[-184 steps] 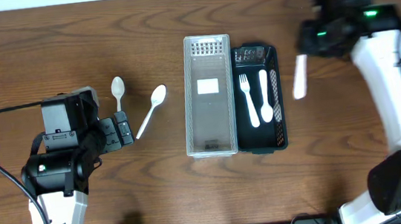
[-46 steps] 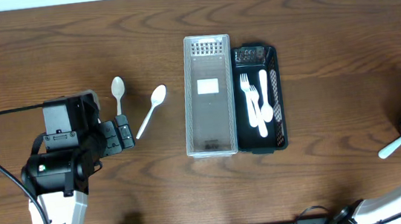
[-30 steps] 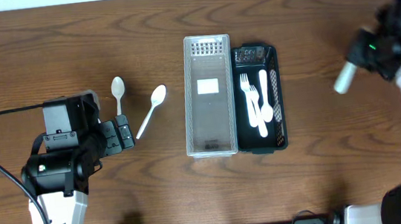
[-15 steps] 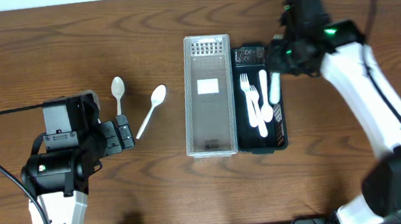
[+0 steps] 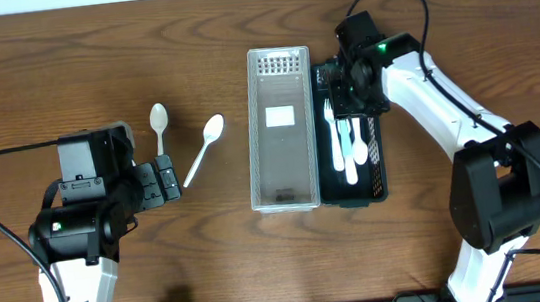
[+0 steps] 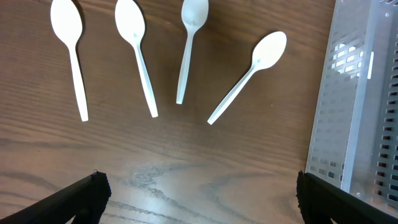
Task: Pack container
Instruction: 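Carry the fork left and lower it into the dark green basket, then open right gripper and lift it back to the right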
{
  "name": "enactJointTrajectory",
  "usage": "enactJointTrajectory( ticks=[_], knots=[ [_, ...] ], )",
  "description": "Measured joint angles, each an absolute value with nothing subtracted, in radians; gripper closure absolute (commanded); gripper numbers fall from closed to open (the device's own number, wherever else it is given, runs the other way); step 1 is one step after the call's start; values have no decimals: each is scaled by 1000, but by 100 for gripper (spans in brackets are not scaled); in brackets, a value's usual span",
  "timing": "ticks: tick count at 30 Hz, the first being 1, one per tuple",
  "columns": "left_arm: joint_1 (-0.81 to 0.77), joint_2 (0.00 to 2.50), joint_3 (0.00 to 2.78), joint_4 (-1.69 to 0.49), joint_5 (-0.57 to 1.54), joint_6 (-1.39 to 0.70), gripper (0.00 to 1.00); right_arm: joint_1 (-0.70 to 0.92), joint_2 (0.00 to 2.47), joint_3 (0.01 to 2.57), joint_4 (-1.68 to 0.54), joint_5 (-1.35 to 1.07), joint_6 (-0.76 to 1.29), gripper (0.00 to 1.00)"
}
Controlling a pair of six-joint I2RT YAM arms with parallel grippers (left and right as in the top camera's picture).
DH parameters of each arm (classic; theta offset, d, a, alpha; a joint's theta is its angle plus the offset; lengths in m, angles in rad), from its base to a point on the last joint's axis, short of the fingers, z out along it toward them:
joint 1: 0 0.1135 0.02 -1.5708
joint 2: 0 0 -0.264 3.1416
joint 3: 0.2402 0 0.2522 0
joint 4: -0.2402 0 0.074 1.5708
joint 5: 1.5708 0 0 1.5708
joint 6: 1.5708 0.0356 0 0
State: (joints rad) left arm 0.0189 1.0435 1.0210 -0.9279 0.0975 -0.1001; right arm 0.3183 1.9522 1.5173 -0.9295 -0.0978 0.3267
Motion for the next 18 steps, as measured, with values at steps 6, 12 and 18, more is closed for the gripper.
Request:
enactJointTrajectory(
  ticks=[6,12,18],
  knots=[
    [19,1044,1021,-928,98,-100,2,311,1943,1546,-956,-98,312,46],
    [1,1044,1080,-996,97,-100,2,217,1809,1612,-969,-73,310,28],
    [-54,1054,1240,-1023,97,-100,2,15,1684,1642,-1097,-41,310,28]
  ],
)
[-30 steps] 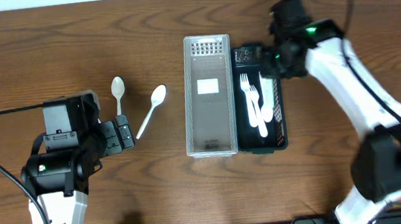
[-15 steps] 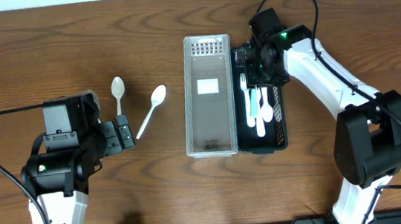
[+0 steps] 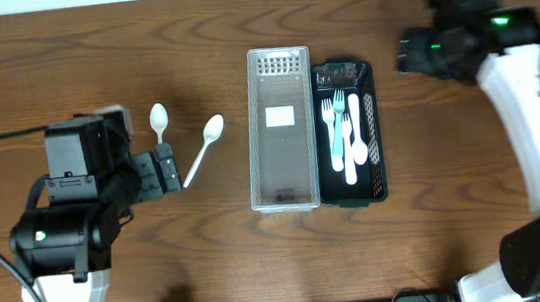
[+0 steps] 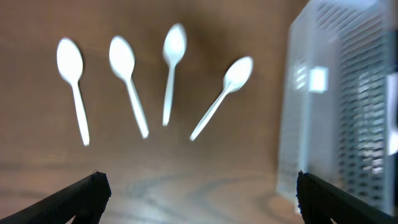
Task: Pack container
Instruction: 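Open right gripper and lift it back to the right, then lower left gripper and grasp a white spoon on the left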
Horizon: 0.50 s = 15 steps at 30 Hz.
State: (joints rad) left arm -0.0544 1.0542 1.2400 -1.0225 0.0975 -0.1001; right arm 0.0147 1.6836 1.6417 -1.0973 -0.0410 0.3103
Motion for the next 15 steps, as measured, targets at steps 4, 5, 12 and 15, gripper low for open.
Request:
enactJointTrajectory(
  ticks=[4,5,12,15],
  knots=[
    [-84,1116,1326,-1030,97,-99,2,-74,1701,1594,-1136,-22,310,28],
    [-90,1139,1340,-1029,97,-94,2,-90,1704,1572,-1136,-14,310,28],
    [-112,1311,1356,-957,98,-45,2,-144,1720,1506,-1140,47,298,24],
    [-113,1380,1356,-900,98,-36,2,-147,1720,1506,-1139,58,287,23]
  ],
)
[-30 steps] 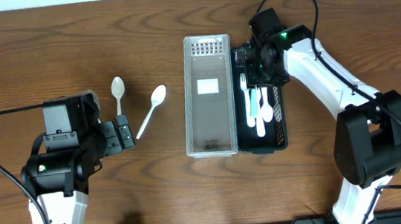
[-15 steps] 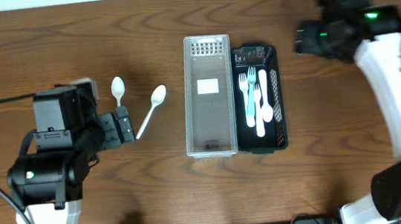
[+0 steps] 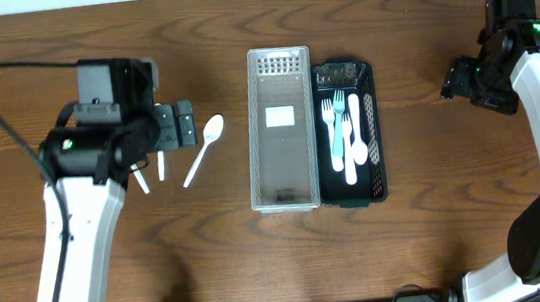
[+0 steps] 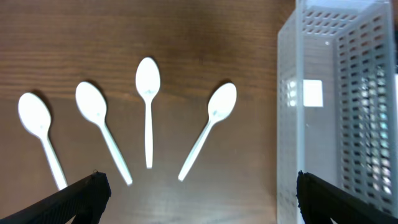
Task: Pack container
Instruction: 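Lower left gripper and grasp a white spoon on the left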
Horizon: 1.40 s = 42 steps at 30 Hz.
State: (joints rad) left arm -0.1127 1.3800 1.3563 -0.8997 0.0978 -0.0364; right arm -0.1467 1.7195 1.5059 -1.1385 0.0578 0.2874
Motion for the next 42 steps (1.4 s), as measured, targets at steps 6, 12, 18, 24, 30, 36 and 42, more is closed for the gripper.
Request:
enactJointTrajectory(
  ticks=[6,12,18,24,30,36,42],
  knots=[
    [-113,1538,1357,-838,118,22,2,-147,1720,1506,-1136,63,277,21],
    [-113,1753,1357,-804,129,114,2,-147,1720,1505,-1137,65,277,21],
    [-113,1914,1357,-788,132,169,2,-147,1720,1506,-1137,65,276,21],
    [-113,2000,1357,-788,132,193,2,-147,1720,1505,-1136,65,277,21],
    [-113,2031,1357,-785,129,204,2,-147,1720,1505,-1136,65,277,21],
    [-113,2033,1359,-786,127,208,11,-147,1720,1506,-1136,65,277,21],
    [-113,2036,1360,-787,128,212,43,-147,1720,1505,-1135,65,277,21]
  ],
)
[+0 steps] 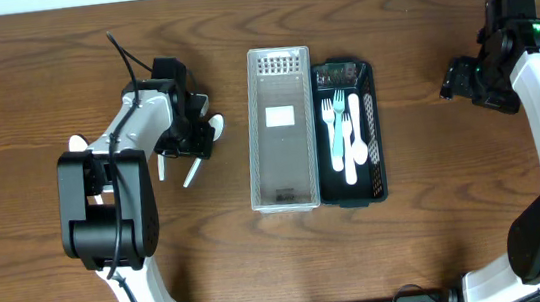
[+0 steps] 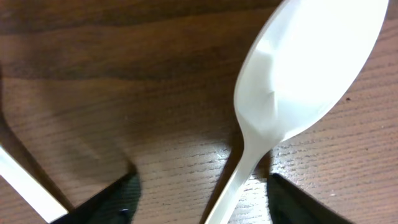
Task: Pack container
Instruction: 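Lower left gripper and grasp a white spoon on the left, then carry the spoon right and lower it into the clear basket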
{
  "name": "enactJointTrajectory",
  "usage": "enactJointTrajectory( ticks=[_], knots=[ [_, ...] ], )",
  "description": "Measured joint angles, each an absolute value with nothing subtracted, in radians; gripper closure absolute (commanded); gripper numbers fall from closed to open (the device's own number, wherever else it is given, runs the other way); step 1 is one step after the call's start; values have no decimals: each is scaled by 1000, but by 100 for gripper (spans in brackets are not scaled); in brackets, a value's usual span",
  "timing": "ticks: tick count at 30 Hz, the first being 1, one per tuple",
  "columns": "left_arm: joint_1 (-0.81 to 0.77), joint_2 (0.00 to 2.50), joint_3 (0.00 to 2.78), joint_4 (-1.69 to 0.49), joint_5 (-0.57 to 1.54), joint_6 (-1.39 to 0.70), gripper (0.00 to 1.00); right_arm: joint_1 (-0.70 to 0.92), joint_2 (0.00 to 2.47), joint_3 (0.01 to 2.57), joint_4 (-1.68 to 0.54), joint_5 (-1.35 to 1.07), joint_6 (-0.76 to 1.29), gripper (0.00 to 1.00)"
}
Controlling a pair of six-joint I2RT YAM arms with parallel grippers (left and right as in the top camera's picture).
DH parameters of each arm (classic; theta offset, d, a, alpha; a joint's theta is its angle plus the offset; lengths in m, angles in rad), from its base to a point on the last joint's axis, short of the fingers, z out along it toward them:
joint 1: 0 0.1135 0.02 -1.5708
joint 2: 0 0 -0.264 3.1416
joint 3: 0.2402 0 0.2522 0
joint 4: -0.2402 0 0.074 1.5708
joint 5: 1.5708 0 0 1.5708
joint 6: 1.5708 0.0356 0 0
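A white plastic spoon lies on the wooden table, its bowl up right and its handle running down between my left gripper's fingers. My left gripper is open and low over the table, astride that handle, one dark fingertip on either side and clear of it. From overhead the left gripper sits on the spoon just left of the clear perforated basket. A black tray holding forks and a spoon stands right of the basket. My right gripper hangs far right, its jaws unclear.
Another spoon's handle crosses the lower left of the wrist view. More white spoons lie left of the gripper, partly under the left arm. The right arm stands along the table's right edge.
My left gripper was high above the fan of spoons; now it is down at the table, open, astride the handle of the rightmost spoon. The right arm has not moved.
First my right gripper was over the far end of the black tray while the left hovered open near the spoons. Then the right arm stood back at the right. The left gripper was higher over the spoons, and is now low at the rightmost one.
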State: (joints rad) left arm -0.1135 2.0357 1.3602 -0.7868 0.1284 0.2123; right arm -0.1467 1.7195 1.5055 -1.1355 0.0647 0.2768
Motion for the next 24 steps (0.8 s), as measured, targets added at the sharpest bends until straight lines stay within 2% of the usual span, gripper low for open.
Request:
enactJointTrajectory(
  ticks=[4,8,13,21,24],
  knots=[
    [-113,2037,1360,-787,129,212,64,-147,1720,1505,-1135,65,277,21],
    [-113,2038,1360,-788,129,210,78,-147,1720,1505,-1135,65,277,21],
    [-113,2039,1360,-788,129,210,86,-147,1720,1505,-1135,65,277,21],
    [-113,2040,1360,-792,130,208,94,-147,1720,1505,-1135,65,277,20],
    [-115,2039,1363,-814,131,205,94,-147,1720,1505,-1135,65,277,20]
  ],
)
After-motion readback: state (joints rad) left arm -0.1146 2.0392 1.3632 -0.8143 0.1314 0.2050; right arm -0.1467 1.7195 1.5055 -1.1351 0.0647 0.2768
